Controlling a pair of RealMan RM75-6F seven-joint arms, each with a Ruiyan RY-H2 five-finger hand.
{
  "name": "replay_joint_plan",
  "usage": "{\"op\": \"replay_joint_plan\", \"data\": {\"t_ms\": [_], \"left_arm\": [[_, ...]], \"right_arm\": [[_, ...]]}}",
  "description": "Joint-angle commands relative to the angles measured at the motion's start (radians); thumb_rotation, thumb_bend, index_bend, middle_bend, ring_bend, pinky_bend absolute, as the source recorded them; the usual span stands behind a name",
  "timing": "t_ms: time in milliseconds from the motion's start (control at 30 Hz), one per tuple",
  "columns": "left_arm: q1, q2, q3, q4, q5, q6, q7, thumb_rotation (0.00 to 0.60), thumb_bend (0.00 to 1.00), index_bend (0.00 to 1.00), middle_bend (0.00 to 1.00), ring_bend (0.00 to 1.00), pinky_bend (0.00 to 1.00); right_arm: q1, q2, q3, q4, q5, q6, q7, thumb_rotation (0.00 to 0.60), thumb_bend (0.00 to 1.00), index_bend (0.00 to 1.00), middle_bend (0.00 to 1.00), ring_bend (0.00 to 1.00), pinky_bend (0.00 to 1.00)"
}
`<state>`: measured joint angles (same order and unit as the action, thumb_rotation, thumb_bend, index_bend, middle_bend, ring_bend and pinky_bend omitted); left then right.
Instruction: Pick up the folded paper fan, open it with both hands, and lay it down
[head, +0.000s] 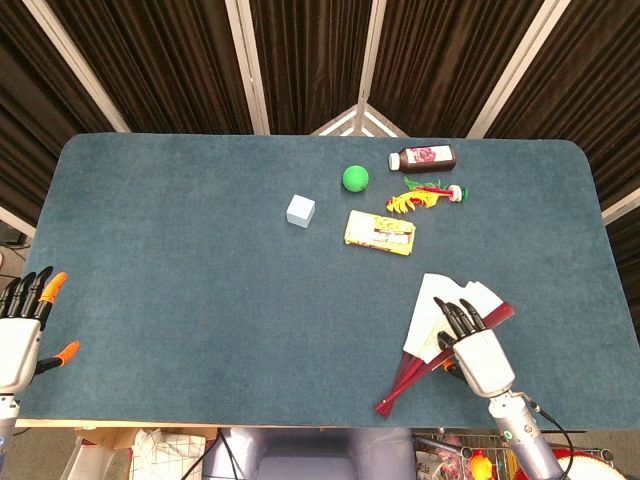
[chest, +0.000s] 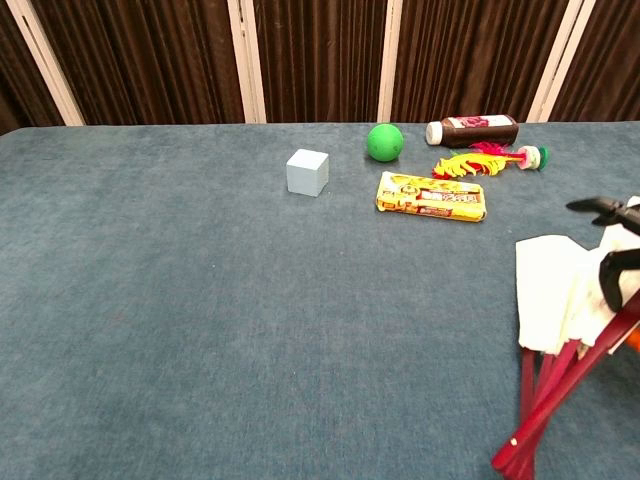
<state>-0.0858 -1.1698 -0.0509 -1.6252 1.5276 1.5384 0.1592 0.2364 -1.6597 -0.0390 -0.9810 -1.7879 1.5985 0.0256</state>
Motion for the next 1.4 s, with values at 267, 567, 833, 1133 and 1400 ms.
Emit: {"op": "replay_joint_plan", "data": {"t_ms": [267,567,833,1133,1400], "left_arm": [[0.001,0.001,0.002,-0.002,0.002,0.001,0.000,0.600,0.21,0.10,0.00,0.00,0.00],[0.000,0.001,0.004,-0.002,0.006,-0.001,-0.001,0.600,0.21,0.10,0.00,0.00,0.00],[-0.006,0.002,0.001,0.005,-0.001,-0.014,-0.011,0.600,0.21,0.10,0.00,0.00,0.00],[-0.019,-0.008,0.004,0.010,-0.005,-0.040,0.004,0.600,0.21,0.10,0.00,0.00,0.00],[-0.052,-0.027,0.002,0.016,-0.011,-0.096,-0.005,0.600,0.21,0.09,0.00,0.00,0.00]], "right_arm": [[0.035,0.123,0.017,-0.183,-0.019,0.002,-0.033,0.600,0.42,0.65,0.12,0.18,0.15],[0.116,0.251,0.091,-0.413,0.001,-0.070,-0.075,0.600,0.45,0.79,0.13,0.19,0.17],[0.218,0.384,0.195,-0.577,0.062,-0.180,-0.023,0.600,0.45,0.93,0.16,0.20,0.17],[0.312,0.491,0.264,-0.667,0.137,-0.336,-0.063,0.600,0.45,0.93,0.16,0.20,0.17],[0.395,0.527,0.299,-0.778,0.139,-0.434,-0.176,0.600,0.45,0.93,0.16,0.20,0.19]]}}
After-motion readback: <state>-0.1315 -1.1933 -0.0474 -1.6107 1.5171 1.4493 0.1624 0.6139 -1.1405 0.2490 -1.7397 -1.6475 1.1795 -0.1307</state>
